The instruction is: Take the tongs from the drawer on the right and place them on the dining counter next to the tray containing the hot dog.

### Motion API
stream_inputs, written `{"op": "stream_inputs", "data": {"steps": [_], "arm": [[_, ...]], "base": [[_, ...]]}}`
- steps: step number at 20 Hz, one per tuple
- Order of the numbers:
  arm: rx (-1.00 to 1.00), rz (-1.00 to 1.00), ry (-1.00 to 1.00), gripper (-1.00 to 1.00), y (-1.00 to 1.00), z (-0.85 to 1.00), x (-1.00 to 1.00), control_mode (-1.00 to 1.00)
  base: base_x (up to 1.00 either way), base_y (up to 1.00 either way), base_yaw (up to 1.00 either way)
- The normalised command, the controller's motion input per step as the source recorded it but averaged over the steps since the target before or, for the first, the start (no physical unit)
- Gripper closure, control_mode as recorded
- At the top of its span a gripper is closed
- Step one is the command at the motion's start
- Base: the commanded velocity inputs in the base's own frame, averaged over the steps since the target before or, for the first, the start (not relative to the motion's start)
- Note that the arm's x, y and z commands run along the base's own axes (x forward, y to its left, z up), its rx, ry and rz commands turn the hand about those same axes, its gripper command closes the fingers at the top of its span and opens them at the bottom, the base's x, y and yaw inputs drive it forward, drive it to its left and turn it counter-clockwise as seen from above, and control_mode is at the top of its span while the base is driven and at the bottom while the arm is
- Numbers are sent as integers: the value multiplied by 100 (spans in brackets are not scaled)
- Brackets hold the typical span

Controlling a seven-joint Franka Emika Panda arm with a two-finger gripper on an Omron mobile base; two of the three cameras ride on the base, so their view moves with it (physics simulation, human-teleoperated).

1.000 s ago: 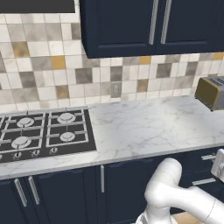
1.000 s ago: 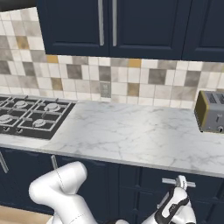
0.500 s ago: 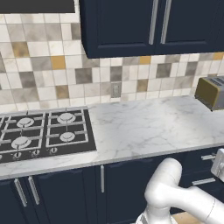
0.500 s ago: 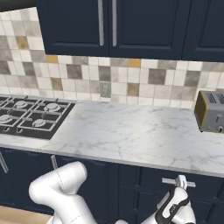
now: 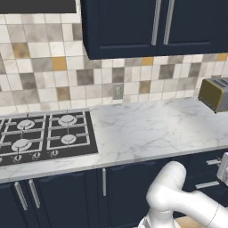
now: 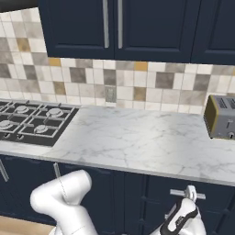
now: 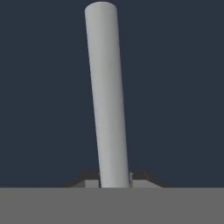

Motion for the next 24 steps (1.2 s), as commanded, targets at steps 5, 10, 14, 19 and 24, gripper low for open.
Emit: {"op": "stream_inputs", "data": {"steps": [5, 10, 14, 19, 24], "arm": [[0, 0, 3, 100, 0, 0, -45, -100], [0, 0, 2, 100, 0, 0, -39, -100], [0, 0, 2, 100, 0, 0, -36, -100], [0, 0, 2, 100, 0, 0, -39, -100], [0, 0, 3, 100, 0, 0, -38, -100]], "base": [[0, 0, 0], [0, 0, 0], [0, 0, 0], [0, 0, 0], [0, 0, 0]]}}
